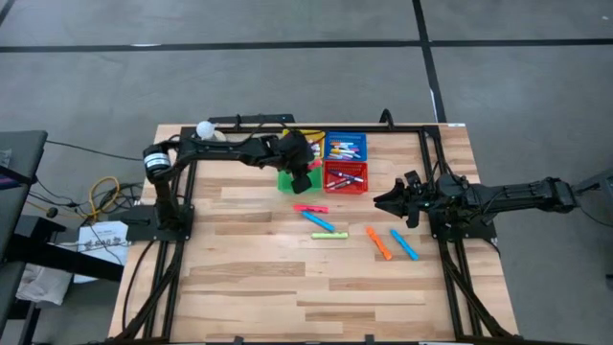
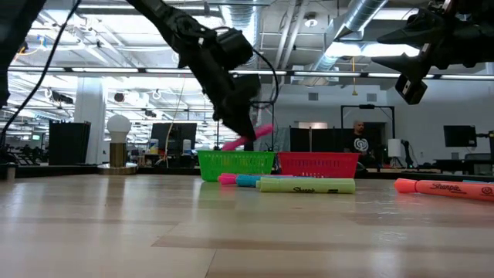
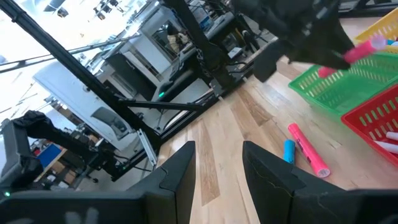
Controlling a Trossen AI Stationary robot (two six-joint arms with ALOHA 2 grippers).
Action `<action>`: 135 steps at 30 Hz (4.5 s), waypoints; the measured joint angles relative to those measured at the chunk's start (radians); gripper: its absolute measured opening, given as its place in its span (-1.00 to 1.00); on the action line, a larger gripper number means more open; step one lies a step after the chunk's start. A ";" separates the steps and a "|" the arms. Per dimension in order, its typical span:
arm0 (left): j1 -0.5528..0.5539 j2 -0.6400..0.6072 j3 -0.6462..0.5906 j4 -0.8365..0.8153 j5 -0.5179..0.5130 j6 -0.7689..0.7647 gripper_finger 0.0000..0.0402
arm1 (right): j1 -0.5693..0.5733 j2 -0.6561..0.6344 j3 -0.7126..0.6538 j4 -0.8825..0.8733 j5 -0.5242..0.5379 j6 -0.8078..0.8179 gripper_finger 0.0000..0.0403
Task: Pick & Place Markers
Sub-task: Put the bottom large pink highlighter pen into the green bin, then put the large green highlighter pen into the green bin
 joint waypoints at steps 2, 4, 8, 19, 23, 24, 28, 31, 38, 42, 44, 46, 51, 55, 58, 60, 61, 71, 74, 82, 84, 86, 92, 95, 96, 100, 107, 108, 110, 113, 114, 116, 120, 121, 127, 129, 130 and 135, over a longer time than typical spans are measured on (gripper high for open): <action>0.000 0.021 0.000 -0.003 0.008 -0.002 -0.61 | 0.000 0.000 0.000 0.000 0.000 0.000 -0.39; 0.000 0.029 0.000 -0.015 0.010 -0.003 -0.61 | 0.000 0.000 0.000 0.000 0.000 0.000 -0.39; -0.002 0.030 0.000 -0.039 0.011 -0.003 -0.60 | 0.000 0.000 0.000 0.000 0.000 0.000 -0.39; -0.002 0.030 -0.037 -0.051 0.011 -0.003 -0.60 | 0.000 0.000 0.000 0.000 0.000 0.000 -0.39; 0.002 0.030 -0.050 -0.048 0.012 -0.003 -0.60 | 0.000 0.000 0.000 0.000 0.000 0.000 -0.39; 0.006 0.030 -0.049 -0.043 0.013 -0.003 -0.60 | 0.000 0.000 0.000 0.000 0.000 0.000 -0.39; 0.018 0.030 -0.049 -0.040 0.012 -0.003 -0.60 | 0.000 0.000 0.000 0.000 0.000 0.000 -0.39; 0.029 0.030 -0.049 -0.038 0.012 -0.002 -0.60 | 0.000 0.000 0.000 0.000 0.000 0.000 -0.39; 0.042 0.030 -0.049 -0.034 0.023 0.006 -0.60 | 0.000 0.000 0.000 0.000 0.000 0.000 -0.39; 0.039 0.030 -0.049 -0.033 0.024 0.009 -0.58 | 0.000 0.000 0.000 0.000 0.000 0.000 -0.39; 0.038 0.030 -0.049 -0.033 0.024 0.009 -0.55 | 0.000 0.000 0.000 0.000 0.000 0.000 -0.39; 0.038 0.030 -0.049 -0.032 0.023 0.009 -0.50 | 0.000 0.000 0.000 0.000 0.000 0.000 -0.39; 0.038 0.029 -0.049 -0.028 0.023 0.009 -0.36 | 0.000 0.000 0.000 0.000 0.000 0.000 -0.39; 0.038 0.029 -0.049 -0.023 0.023 0.009 -0.26 | 0.000 0.000 0.000 0.000 0.000 0.000 -0.39; 0.040 -0.006 -0.048 -0.026 0.023 0.008 -0.20 | 0.000 0.000 0.000 0.000 0.000 0.000 -0.39; 0.037 -0.058 -0.047 -0.021 0.023 -0.006 -0.18 | 0.000 0.000 0.000 0.001 0.000 0.000 -0.39; 0.034 -0.090 -0.047 -0.022 0.023 -0.024 -0.17 | 0.000 0.000 0.000 0.001 0.000 0.000 -0.39; -0.019 -0.444 -0.048 -0.049 0.023 -0.160 -0.19 | -0.002 0.000 0.000 0.040 0.007 0.000 -0.39; -0.037 -0.521 -0.048 -0.105 0.020 -0.191 -0.19 | -0.002 0.000 0.000 0.056 0.007 0.000 -0.39; -0.081 -0.642 -0.050 -0.166 0.010 -0.250 -0.24 | -0.002 0.001 0.000 0.062 0.007 0.000 -0.39; -0.089 -0.668 -0.066 -0.162 0.008 -0.250 -0.25 | -0.001 0.001 0.000 0.062 0.007 0.000 -0.39; -0.095 -0.705 -0.107 -0.145 0.009 -0.251 -0.27 | -0.001 0.001 0.000 0.065 0.007 0.000 -0.39; -0.111 -0.860 -0.337 0.030 0.007 -0.289 -0.34 | 0.000 0.006 0.003 0.127 0.007 -0.041 -0.40; -0.128 -0.953 -0.473 0.149 0.008 -0.310 -0.36 | 0.000 0.035 0.034 0.134 0.006 -0.072 -0.40; -0.134 -0.984 -0.517 0.179 0.008 -0.313 -0.37 | 0.000 0.052 0.048 0.134 0.005 -0.075 -0.40; -0.149 -1.112 -0.673 0.227 0.008 -0.317 -0.40 | 0.001 0.150 0.122 0.107 -0.001 -0.099 -0.39; -0.154 -1.289 -0.859 0.246 0.008 -0.386 -0.40 | 0.040 0.393 0.302 -0.037 -0.002 -0.133 -0.39; -0.154 -1.309 -0.878 0.245 0.008 -0.388 -0.40 | 0.049 0.428 0.331 -0.068 -0.002 -0.134 -0.39; -0.154 -1.344 -0.911 0.247 0.008 -0.388 -0.40 | 0.068 0.495 0.391 -0.149 -0.002 -0.135 -0.39; -0.154 -1.387 -0.951 0.259 0.008 -0.388 -0.41 | 0.095 0.592 0.475 -0.275 -0.004 -0.135 -0.39; -0.154 -1.399 -0.961 0.258 0.008 -0.388 -0.41 | 0.104 0.623 0.503 -0.310 -0.004 -0.135 -0.39; -0.154 -1.416 -0.974 0.260 0.008 -0.388 -0.41 | 0.118 0.682 0.551 -0.372 -0.004 -0.135 -0.39; -0.152 -1.436 -0.993 0.264 0.008 -0.387 -0.41 | 0.140 0.787 0.632 -0.444 -0.004 -0.150 -0.39; -0.152 -1.436 -0.998 0.264 0.008 -0.387 -0.41 | 0.145 0.809 0.649 -0.450 -0.004 -0.157 -0.39; -0.152 -1.435 -1.017 0.262 0.008 -0.389 -0.41 | 0.151 0.929 0.749 -0.528 -0.004 -0.159 -0.38; -0.152 -1.434 -1.018 0.262 0.008 -0.390 -0.41 | 0.151 0.966 0.785 -0.563 -0.004 -0.159 -0.35; -0.152 -1.434 -1.018 0.263 0.008 -0.391 -0.41 | 0.151 0.986 0.804 -0.582 -0.004 -0.159 -0.33; -0.152 -1.434 -1.018 0.263 0.008 -0.391 -0.41 | 0.151 1.077 0.889 -0.704 -0.021 -0.160 -0.18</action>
